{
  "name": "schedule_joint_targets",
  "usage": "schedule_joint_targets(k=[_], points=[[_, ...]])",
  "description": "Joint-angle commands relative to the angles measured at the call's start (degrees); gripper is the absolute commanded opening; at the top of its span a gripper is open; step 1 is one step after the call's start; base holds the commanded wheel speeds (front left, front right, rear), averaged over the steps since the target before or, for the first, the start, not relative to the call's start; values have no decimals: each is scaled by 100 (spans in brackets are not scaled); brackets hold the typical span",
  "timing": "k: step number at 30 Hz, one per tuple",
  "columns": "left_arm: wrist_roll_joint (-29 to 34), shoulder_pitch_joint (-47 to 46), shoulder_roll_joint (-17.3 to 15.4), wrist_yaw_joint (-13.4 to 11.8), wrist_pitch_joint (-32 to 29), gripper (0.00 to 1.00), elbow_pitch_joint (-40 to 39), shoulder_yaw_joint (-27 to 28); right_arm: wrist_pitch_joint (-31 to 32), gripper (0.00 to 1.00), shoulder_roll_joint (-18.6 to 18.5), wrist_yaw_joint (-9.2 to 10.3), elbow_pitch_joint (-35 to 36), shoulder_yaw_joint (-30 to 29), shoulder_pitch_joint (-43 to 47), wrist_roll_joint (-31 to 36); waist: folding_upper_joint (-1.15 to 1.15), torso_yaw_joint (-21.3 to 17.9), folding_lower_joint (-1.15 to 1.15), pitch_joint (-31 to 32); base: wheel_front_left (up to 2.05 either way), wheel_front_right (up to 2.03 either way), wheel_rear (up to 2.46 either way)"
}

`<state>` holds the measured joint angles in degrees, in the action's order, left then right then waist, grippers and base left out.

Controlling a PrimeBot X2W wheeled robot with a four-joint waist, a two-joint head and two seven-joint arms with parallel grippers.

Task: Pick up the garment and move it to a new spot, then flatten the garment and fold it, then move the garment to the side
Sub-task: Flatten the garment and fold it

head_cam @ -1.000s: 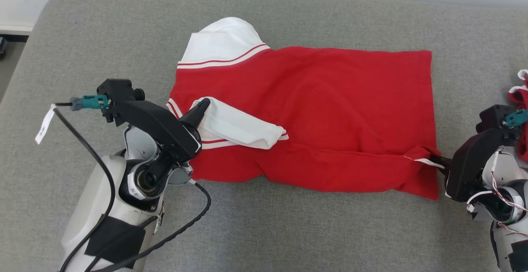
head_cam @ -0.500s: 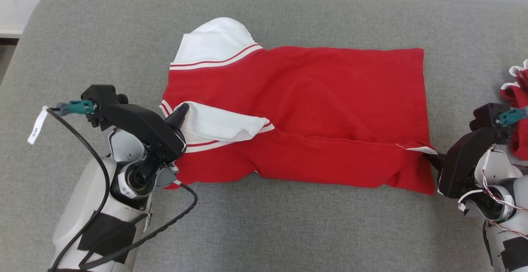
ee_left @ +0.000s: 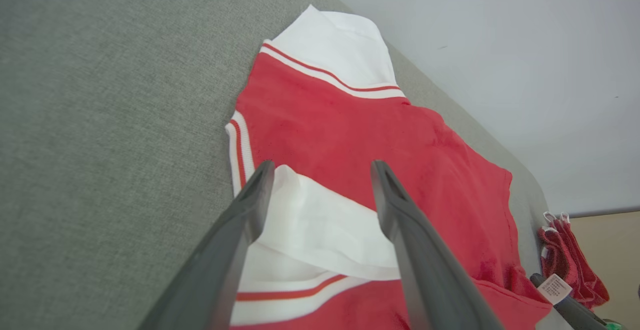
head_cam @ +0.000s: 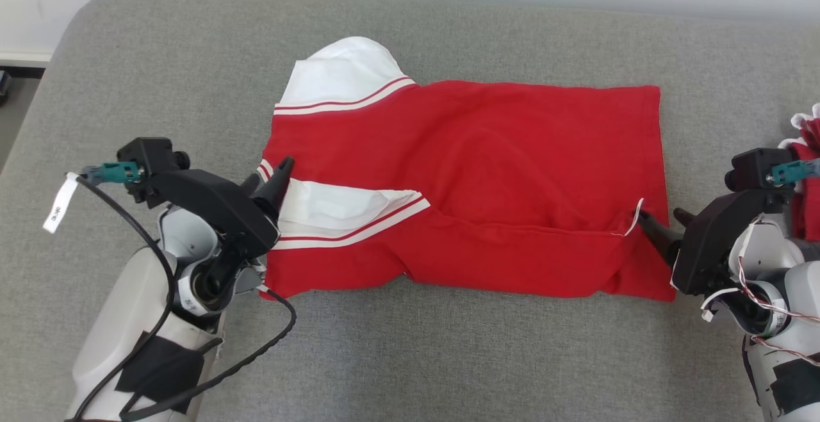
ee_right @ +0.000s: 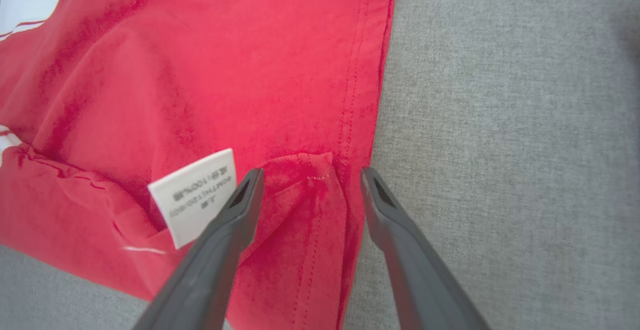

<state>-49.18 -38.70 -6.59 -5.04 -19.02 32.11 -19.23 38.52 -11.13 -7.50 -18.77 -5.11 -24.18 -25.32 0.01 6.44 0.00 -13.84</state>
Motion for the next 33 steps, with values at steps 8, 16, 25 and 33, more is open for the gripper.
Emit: schedule_joint_targets(k=[8,16,25,33], points=[[339,471,-269,169,726,100,-408,-39,-555,100,-132,3,245,-25,103,48,-1,34,0,252,0,0,0],[646,1334,-445,601,1844,100,-1206,-169,-1235,100,238,3,732,-671,687,652,-1,71,0,445,0,0,0],[1068,1990,-451,509,2728,100,-1495,-313,-2109,100,720,3,1284,-1079,1375,1105,-1,100,0,542,0,0,0],[1345,2244,-502,440,2982,100,-1423,-507,-2297,100,815,3,1257,-923,1813,1040,-1,21,0,592,0,0,0]])
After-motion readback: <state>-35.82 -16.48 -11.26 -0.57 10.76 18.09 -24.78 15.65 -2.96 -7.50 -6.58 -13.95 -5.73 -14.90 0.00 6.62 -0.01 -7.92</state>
